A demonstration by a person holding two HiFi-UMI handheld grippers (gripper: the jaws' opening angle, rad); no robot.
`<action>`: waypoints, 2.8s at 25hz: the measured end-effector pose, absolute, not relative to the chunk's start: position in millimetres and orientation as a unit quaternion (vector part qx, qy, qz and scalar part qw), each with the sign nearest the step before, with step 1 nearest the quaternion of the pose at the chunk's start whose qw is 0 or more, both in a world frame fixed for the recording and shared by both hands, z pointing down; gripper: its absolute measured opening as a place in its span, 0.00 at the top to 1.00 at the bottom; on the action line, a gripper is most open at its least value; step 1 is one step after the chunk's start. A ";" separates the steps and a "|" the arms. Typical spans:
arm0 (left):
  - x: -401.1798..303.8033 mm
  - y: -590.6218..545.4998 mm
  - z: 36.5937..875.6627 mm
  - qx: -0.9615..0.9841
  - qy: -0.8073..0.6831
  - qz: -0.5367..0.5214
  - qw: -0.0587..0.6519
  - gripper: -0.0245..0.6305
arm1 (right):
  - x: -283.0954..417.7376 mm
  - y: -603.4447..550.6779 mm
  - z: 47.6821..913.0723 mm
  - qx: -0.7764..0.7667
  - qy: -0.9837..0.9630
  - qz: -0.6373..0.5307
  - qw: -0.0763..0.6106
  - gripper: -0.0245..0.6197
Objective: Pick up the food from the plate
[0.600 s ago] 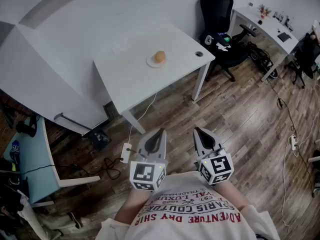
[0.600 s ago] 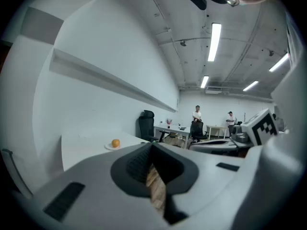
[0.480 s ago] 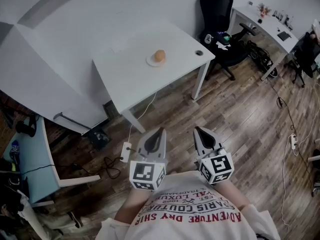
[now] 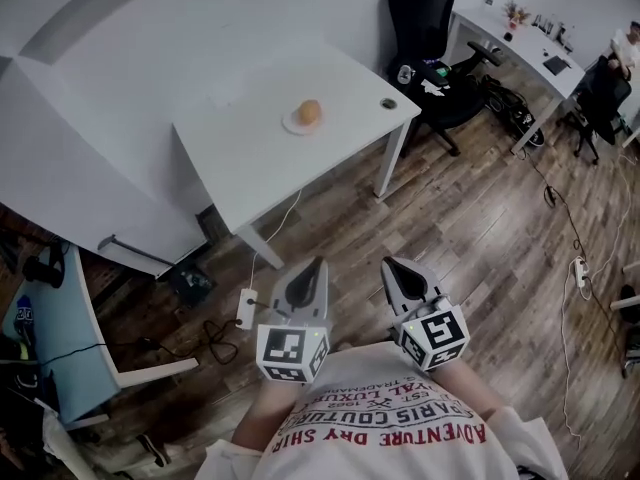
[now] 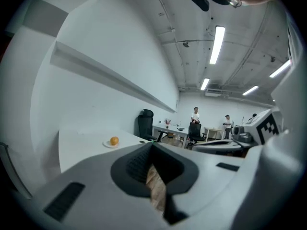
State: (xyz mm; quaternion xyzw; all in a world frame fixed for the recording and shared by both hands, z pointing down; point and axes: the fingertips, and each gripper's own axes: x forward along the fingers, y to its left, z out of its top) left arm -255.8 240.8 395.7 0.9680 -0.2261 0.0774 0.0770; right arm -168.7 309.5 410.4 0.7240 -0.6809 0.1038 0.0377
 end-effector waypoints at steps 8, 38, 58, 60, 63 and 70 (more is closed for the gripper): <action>-239.0 231.5 421.1 0.964 -0.225 0.080 0.117 0.95 | -139.7 312.1 438.1 0.737 -0.655 0.156 0.056 0.94; -10.8 83.0 414.5 0.910 -0.384 0.114 0.110 0.95 | 133.1 126.1 436.1 0.641 -0.748 0.172 0.033 0.94; 19.2 -122.9 412.7 0.919 -0.362 0.086 0.129 0.95 | 149.3 -60.2 436.8 0.646 -0.741 0.169 0.066 0.94; 15.3 -148.1 416.1 0.918 -0.362 0.088 0.134 0.95 | 146.4 -84.7 437.3 0.645 -0.741 0.171 0.071 0.94; 10.0 -177.3 426.6 0.916 -0.360 0.098 0.145 0.95 | 142.0 -116.6 440.1 0.640 -0.744 0.172 0.082 0.94; 8.1 -217.4 447.6 0.904 -0.375 0.122 0.165 0.95 | 142.1 -170.2 451.0 0.621 -0.757 0.184 0.092 0.94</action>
